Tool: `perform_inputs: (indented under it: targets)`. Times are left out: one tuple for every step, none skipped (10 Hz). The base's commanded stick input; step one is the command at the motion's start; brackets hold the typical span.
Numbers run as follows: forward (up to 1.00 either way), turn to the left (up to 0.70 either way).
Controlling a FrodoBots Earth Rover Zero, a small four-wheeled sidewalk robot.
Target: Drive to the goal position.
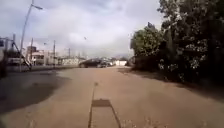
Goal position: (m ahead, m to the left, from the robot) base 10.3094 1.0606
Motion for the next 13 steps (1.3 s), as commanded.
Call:
perform_inputs:
  targets:
    - [0.70,0.00]
    - [0.70,0.00]
    - [0.70,0.00]
    - [0.70,0.00]
    - [0.70,0.00]
    - [0.70,0.00]
    - [0.70,0.00]
    - [0.70,0.00]
    - [0.70,0.00]
    - [0.70,0.00]
    - [0.70,0.08]
    - [0.70,0.15]
    - [0.70,0.07]
